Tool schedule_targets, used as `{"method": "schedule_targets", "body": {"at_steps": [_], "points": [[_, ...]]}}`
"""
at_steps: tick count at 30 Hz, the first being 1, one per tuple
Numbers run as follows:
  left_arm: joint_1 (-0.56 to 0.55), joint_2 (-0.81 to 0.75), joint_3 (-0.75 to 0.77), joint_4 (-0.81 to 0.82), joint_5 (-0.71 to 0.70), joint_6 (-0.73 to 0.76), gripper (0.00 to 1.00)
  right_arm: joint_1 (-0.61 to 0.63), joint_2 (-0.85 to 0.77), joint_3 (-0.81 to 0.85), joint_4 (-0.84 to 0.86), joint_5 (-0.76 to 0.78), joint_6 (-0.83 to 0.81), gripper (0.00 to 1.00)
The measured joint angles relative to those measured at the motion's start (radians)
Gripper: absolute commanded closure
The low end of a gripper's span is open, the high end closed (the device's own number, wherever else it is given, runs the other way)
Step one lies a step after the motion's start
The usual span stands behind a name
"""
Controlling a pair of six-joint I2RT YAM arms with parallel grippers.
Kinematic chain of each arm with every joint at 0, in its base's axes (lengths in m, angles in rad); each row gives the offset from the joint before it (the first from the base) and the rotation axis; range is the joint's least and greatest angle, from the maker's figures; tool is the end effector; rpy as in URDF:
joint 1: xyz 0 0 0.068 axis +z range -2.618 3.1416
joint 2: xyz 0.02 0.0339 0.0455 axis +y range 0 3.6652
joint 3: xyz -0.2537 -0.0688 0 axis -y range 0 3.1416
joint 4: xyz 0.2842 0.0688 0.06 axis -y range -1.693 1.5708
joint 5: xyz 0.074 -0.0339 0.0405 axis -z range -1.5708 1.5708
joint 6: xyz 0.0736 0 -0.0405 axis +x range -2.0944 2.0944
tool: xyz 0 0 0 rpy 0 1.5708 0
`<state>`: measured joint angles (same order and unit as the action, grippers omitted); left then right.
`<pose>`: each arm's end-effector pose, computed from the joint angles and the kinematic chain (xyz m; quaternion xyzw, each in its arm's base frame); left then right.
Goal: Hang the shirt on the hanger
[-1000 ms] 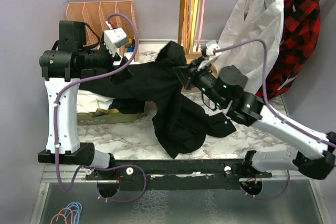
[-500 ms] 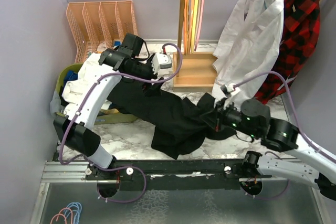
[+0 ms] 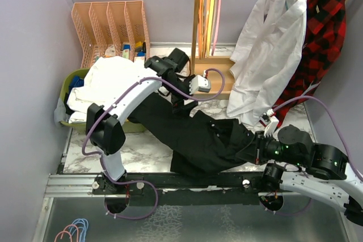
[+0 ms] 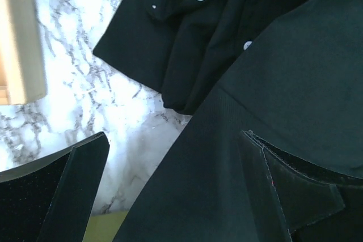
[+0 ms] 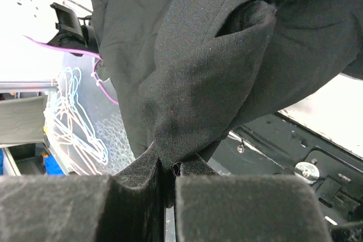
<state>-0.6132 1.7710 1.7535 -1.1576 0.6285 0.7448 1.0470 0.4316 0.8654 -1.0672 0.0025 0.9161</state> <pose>0.3081 -0.2697 0.2939 0.6329 0.6875 -0.2901 0.2065 0.0708 0.1222 0.3062 -0.0578 0.8903 0.3749 0.2520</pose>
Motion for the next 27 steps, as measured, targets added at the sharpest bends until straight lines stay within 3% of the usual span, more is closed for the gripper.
{"method": "schedule_targets", "body": {"at_steps": [5,6,7,10,12,13,16,19,21,23,27], "points": [[-0.037,0.096,0.011,-0.068,-0.013,0.033,0.01,0.0,-0.023,0.021,-0.064,0.004,0.015,0.99],[-0.042,0.111,0.011,-0.076,-0.021,0.033,0.06,0.0,-0.036,0.016,-0.077,0.005,0.023,0.99],[-0.05,0.132,0.01,-0.08,-0.034,0.032,0.2,0.0,-0.047,0.012,-0.085,0.006,0.026,0.99],[-0.08,0.184,0.01,-0.106,-0.05,0.029,0.78,0.0,-0.092,-0.004,-0.113,0.009,0.039,0.99],[-0.105,0.201,0.01,-0.149,-0.045,0.032,0.98,0.0,-0.115,-0.008,-0.133,0.014,0.049,0.99],[-0.119,0.201,0.01,-0.166,-0.042,0.038,1.0,0.0,-0.123,-0.009,-0.144,0.016,0.053,0.99],[-0.207,0.161,-0.006,-0.192,-0.032,0.032,0.96,0.0,-0.138,-0.012,-0.162,0.028,0.06,0.99],[-0.363,0.084,-0.039,-0.203,-0.016,0.016,0.76,0.0,-0.141,-0.026,-0.167,0.036,0.059,0.99],[-0.491,0.039,-0.045,-0.217,0.017,-0.003,0.53,0.0,-0.141,-0.04,-0.167,0.037,0.056,0.99],[-0.6,0.012,-0.045,-0.222,0.052,-0.026,0.36,0.0,-0.135,-0.055,-0.168,0.037,0.052,0.99],[-0.692,-0.004,-0.045,-0.196,0.076,-0.115,0.21,0.0,-0.119,-0.063,-0.167,0.037,0.042,0.99]]}}
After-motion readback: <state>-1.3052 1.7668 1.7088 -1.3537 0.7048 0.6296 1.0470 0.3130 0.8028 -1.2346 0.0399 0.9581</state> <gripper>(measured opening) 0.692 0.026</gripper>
